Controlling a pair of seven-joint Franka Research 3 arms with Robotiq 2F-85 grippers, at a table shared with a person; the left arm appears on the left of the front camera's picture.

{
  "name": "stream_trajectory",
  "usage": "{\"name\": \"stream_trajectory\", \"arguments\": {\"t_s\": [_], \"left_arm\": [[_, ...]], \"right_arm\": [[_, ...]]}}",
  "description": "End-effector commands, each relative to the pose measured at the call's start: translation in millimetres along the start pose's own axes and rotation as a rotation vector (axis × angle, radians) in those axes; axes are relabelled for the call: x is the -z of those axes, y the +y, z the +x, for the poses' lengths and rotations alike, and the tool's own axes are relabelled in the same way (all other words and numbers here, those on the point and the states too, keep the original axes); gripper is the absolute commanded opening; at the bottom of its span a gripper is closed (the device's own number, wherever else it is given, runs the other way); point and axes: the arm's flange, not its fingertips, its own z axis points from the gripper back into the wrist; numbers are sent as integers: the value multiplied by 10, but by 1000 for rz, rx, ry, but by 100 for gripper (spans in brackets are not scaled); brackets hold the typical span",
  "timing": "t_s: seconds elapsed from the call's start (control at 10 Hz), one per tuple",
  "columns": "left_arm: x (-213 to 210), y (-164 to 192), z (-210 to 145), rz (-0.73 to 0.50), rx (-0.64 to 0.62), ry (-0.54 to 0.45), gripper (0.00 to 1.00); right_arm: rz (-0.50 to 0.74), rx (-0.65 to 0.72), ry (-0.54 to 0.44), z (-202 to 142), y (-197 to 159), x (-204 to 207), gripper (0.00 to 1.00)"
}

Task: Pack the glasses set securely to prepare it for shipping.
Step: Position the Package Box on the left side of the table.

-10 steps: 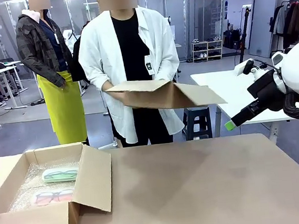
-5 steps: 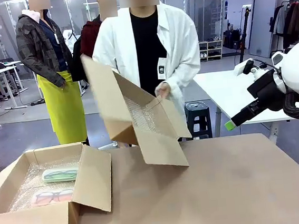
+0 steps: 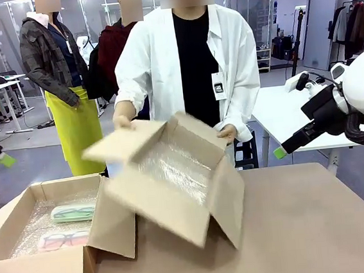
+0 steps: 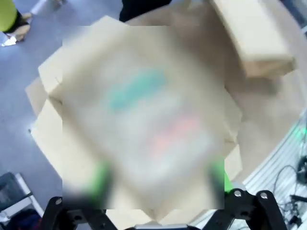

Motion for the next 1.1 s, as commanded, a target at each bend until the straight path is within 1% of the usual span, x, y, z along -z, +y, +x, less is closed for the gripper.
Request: {"name": "stream_trajectory", "arguments": {"t_s": [0.0,0.1,0.3,0.4,1.0], "left_arm": [[56,-113,-19,53,30,88,100],[99,-225,10,28,36,115,100],[139,-230,-50,-24,45,123,100],[186,-223,85,23,60,106,100],[186,-223,85,23,60,106,100]], "right_arm": [[-12,11,-5,-27,55,5,100],[-12,11,-5,-27,55,5,100],[-12,11,-5,-27,55,5,100],[-12,11,-5,-27,55,5,100],[-12,11,-5,-27,55,5,100]]}}
